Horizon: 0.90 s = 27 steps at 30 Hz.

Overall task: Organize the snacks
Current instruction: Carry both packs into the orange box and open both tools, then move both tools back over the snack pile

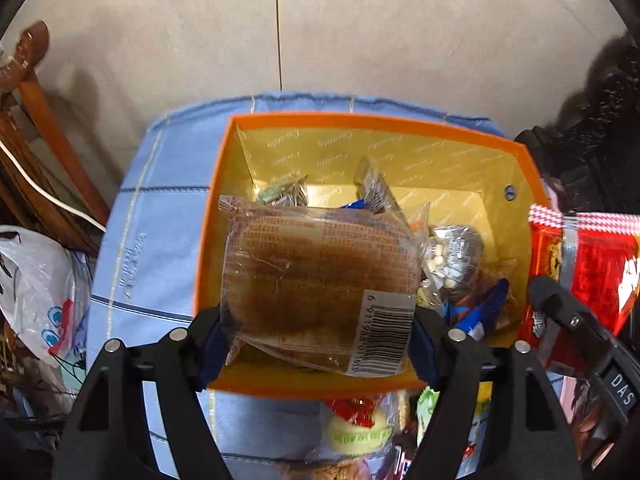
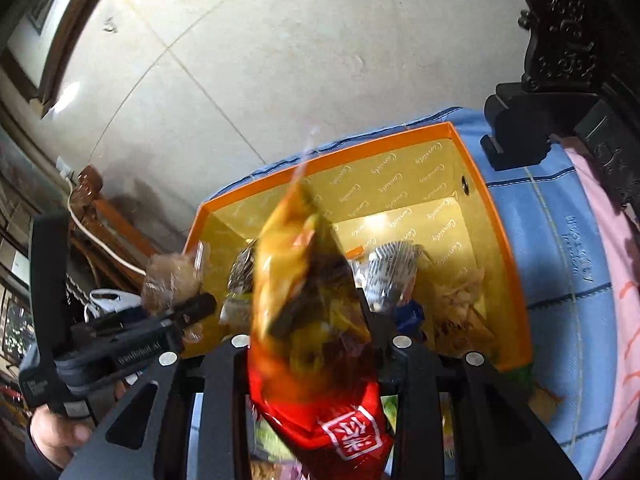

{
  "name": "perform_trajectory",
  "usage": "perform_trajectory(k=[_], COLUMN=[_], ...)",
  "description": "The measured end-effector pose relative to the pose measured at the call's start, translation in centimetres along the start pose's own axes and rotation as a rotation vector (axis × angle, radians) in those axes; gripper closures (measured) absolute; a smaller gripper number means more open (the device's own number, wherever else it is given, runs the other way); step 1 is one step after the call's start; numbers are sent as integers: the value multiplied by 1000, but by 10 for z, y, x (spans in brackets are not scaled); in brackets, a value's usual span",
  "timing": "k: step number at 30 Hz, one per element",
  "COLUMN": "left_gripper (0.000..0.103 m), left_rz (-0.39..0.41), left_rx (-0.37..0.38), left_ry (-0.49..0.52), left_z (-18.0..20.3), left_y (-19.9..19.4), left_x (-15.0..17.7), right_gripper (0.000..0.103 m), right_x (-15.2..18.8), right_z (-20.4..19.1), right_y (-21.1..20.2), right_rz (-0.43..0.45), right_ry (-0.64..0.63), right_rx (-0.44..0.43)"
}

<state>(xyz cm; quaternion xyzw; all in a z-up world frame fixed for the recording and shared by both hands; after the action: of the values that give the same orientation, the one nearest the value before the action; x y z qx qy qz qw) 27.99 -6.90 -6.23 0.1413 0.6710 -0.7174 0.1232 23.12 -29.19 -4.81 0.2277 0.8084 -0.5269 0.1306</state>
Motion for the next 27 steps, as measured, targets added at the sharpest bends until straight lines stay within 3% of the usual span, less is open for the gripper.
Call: perform_trajectory(k=[2,3,4,6,9,12,17,27], left_gripper=[25,19,7,5,5,5,5,5], left_rz=[-26,-42,-57,-52,-44,-43,-15,-10], left_rx=[1,-2,-17,-68,-87,-39,-79,-32], left_ry=[-21,-27,-25,-11,-3,-5,36,88], left_z=[-1,-1,-1,-3,-11,-16,-11,-16], left_y=[14,21,26,28,24,16,-6,-43], left_x=[-1,-1,-1,2,7,14,34,100], right_gripper=[67,61,55,41,32,31,31,30], right_x=[-3,-4,-6,-8,-4,7,31,110], right_z=[3,4,7,9,12,13,14,17], right_y=[13,18,22,21,3,-13,-37,-72], right_rz=[-10,-9,-2,25,108,125,113,34], right_ry=[27,49,70,75,69,50,43,46], right_rx=[1,0,13,84,134,150,147,158])
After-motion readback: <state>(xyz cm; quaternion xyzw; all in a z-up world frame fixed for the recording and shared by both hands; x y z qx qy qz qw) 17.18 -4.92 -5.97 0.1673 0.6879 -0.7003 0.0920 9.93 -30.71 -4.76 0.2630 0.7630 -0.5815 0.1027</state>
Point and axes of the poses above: each gripper's, at about its wrist camera, not at the fingertips, and y roughly the way its jaws point, z to its right, x to its underside, the point moved 1 cm from there along y, roughly the way its jaws point, and after that the axes turned 1 degree about x, right-handed, at the moved point
